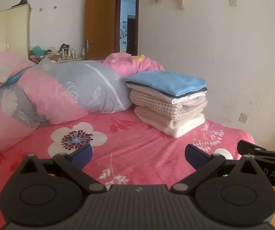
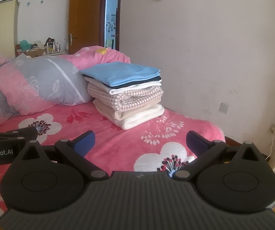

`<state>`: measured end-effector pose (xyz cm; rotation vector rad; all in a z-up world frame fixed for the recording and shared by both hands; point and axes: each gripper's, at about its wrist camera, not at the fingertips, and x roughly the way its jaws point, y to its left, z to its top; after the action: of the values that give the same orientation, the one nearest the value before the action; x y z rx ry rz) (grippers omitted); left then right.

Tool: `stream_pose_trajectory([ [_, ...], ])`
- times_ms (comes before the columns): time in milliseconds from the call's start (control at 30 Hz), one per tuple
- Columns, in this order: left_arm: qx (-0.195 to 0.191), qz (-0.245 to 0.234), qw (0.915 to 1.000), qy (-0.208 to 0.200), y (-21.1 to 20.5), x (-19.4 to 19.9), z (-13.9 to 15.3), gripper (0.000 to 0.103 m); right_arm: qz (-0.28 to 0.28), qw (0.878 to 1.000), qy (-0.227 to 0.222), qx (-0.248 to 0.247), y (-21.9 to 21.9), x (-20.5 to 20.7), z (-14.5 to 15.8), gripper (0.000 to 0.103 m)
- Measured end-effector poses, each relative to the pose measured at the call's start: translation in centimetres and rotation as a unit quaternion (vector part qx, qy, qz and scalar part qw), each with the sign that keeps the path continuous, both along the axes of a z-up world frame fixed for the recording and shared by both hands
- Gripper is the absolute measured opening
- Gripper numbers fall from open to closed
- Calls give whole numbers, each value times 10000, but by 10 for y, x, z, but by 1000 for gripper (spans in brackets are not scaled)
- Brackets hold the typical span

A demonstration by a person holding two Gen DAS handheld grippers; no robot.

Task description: Fold clothes

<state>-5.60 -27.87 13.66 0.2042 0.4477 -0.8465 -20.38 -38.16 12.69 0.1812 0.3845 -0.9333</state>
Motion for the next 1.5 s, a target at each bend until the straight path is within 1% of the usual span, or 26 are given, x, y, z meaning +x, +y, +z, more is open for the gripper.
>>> stream_pose_trajectory([
  [467,-55,42,9999,85,7,8,-1,103,43,9999,84,-45,11,7,3,102],
  [1500,-75,100,9998,124,13,11,0,103,102,9998,136,-42,16,13,3,102],
])
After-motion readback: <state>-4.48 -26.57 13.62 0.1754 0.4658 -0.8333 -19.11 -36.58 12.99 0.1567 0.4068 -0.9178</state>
